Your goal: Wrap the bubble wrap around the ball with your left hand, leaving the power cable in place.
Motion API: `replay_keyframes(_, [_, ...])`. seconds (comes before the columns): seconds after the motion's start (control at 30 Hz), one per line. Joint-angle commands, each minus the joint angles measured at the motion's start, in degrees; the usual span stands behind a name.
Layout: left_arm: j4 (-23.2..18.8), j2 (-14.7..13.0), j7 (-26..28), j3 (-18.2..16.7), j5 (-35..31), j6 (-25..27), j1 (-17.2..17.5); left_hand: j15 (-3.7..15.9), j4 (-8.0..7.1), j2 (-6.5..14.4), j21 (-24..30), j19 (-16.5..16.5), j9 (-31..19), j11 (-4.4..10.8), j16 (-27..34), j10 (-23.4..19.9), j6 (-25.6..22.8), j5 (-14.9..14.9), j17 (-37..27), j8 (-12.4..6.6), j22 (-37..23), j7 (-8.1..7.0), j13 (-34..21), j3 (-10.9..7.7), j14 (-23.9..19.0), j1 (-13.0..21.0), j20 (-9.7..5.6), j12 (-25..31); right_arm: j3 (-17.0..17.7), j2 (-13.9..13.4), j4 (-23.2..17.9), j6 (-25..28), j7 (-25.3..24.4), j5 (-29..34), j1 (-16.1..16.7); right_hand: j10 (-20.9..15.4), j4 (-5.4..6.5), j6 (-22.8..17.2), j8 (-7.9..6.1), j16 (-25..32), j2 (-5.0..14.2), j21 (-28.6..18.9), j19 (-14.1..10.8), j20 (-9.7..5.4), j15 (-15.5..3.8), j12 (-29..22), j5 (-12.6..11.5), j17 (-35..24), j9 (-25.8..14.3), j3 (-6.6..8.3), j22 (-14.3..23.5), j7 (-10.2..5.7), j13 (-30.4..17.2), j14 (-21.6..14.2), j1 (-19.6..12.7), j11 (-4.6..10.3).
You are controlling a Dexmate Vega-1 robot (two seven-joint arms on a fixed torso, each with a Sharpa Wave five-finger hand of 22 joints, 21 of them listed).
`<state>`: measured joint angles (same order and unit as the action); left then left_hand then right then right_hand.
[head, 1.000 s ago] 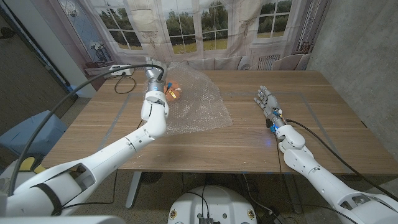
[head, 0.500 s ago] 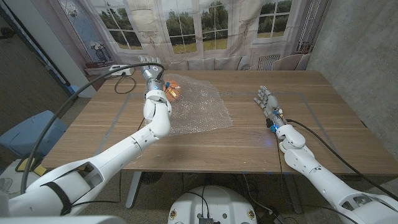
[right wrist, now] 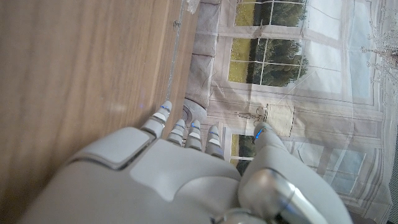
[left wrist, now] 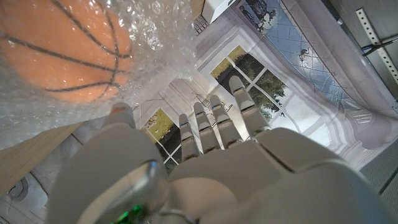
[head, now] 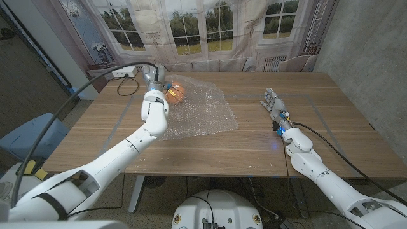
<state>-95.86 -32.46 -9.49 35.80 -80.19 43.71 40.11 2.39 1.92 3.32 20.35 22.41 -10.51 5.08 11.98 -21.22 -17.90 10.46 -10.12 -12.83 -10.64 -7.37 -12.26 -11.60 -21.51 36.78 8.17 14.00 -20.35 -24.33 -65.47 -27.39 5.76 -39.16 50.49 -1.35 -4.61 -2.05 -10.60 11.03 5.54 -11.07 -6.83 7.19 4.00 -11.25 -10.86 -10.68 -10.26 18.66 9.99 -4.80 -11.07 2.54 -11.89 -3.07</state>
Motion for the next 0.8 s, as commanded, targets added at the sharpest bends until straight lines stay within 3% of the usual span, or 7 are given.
replay_keyframes(0.03, [0.1, -4.1, 16.3, -4.0, 33.8, -13.1, 0.2, 3.1, 0.65, 2.1, 0.0, 0.6, -0.1, 0.05, 0.1, -1.3, -2.2, 0.3, -0.1, -0.51, 0.0, 0.31, 0.0, -1.32, -1.1, 0.9, -0.36, 0.4, 0.0, 0.5, 0.3, -0.3, -0.4, 0.1, 0.0, -0.3, -0.31, -0.1, -0.26, 0.3, 0.08, -0.5, -0.2, 0.29, 0.3, -0.2, -0.5, -0.1, -0.3, 0.16, 0.3, -0.27, -0.1, -0.2, 0.2, -0.11])
replay_keyframes(0.07, [0.7, -4.1, 16.9, -3.5, 34.5, -13.0, -0.3, 2.94, 0.65, 2.6, -0.1, 0.5, -0.1, -0.06, 0.1, -1.3, -2.3, 0.3, -0.1, -0.46, 0.0, 0.52, 0.1, -1.59, -1.2, 1.0, -0.32, 0.3, 0.0, 0.5, 0.3, -0.2, -0.5, 0.1, 0.1, -0.3, -0.31, -0.1, -0.26, 0.2, 0.08, -0.5, -0.2, 0.31, 0.28, -0.2, -0.5, -0.1, -0.3, 0.16, 0.3, -0.27, -0.1, -0.2, 0.2, -0.12])
replay_keyframes(0.17, [4.2, -3.4, 20.2, -2.2, 37.0, -14.1, -2.2, 2.82, -0.12, 7.2, -0.6, 0.3, -0.2, -0.51, -0.1, -2.0, -3.2, 0.5, -0.3, 0.0, 0.0, 1.69, 0.3, -4.08, -1.7, 1.3, 0.14, 0.2, 0.0, 0.6, 0.3, -0.2, -0.7, 0.1, 0.2, -0.6, -0.29, -0.1, -0.27, 0.3, 0.08, -0.5, -0.2, 0.33, 0.32, -0.3, -0.5, -0.1, -0.3, 0.15, 0.3, -0.27, -0.1, -0.2, 0.3, -0.32])
replay_keyframes(0.27, [6.1, -3.4, 21.6, -0.4, 38.6, -14.7, -4.0, 2.77, -0.38, 8.0, -0.8, 0.5, -0.2, -0.94, -0.1, -2.5, -3.8, 0.7, -0.3, 0.21, 0.0, 2.07, 0.3, -5.78, -2.5, 1.8, 0.1, 0.1, -0.1, 0.6, 0.1, -0.1, -1.1, 0.2, 0.3, -0.6, -0.28, -0.2, -0.28, 0.3, 0.08, -0.5, -0.2, 0.34, 0.35, -0.3, -0.5, -0.1, -0.3, 0.15, 0.3, -0.26, -0.1, -0.3, 0.3, -0.2])
replay_keyframes(0.4, [8.0, -4.2, 20.6, 2.2, 40.5, -16.1, -6.5, 3.79, 0.76, 5.8, -0.7, 1.5, -0.2, 0.16, -0.4, -3.3, -4.6, 0.4, 0.1, 0.4, 0.1, 0.92, 0.4, -6.24, -3.3, 2.5, -1.08, 0.1, -0.1, 0.6, -0.4, -0.1, -1.7, 0.4, 0.6, -0.6, -0.28, -0.2, -0.28, 0.3, 0.07, -0.5, -0.2, 0.36, 0.48, -0.3, -0.5, -0.1, -0.3, 0.14, 0.3, -0.25, -0.1, -0.3, 0.4, -0.33])
replay_keyframes(0.6, [11.6, -5.0, 19.4, 4.7, 44.9, -20.5, -9.3, 3.53, 1.68, 4.2, -1.0, 1.9, -0.1, 0.03, -1.1, -2.2, -3.8, 0.1, 0.2, 1.17, 0.2, 0.96, 0.5, -6.03, -2.6, 2.5, -1.49, -0.7, 0.0, 0.5, -1.0, 0.1, -2.5, 0.6, 1.1, -0.7, -0.27, -0.2, -0.29, 0.3, 0.06, -0.5, -0.2, 0.38, 0.51, -0.3, -0.5, -0.1, -0.3, 0.14, 0.3, -0.26, -0.1, -0.4, 0.5, -0.3])
replay_keyframes(0.8, [13.1, -5.0, 16.7, 10.0, 41.3, -16.9, -12.3, 3.55, 2.02, 3.5, -1.9, 1.2, -0.1, 0.46, -1.8, -0.3, -2.7, 0.1, 0.2, 1.89, 0.3, -0.07, 0.8, -5.83, -0.4, 1.9, -1.66, -1.8, 0.0, 0.7, -1.0, 0.0, -3.0, 0.7, 1.2, -0.9, -0.25, -0.2, -0.3, 0.3, 0.07, -0.5, -0.2, 0.41, 0.59, -0.4, -0.5, -0.1, -0.3, 0.14, 0.3, -0.26, -0.1, -0.5, 0.6, -0.52])
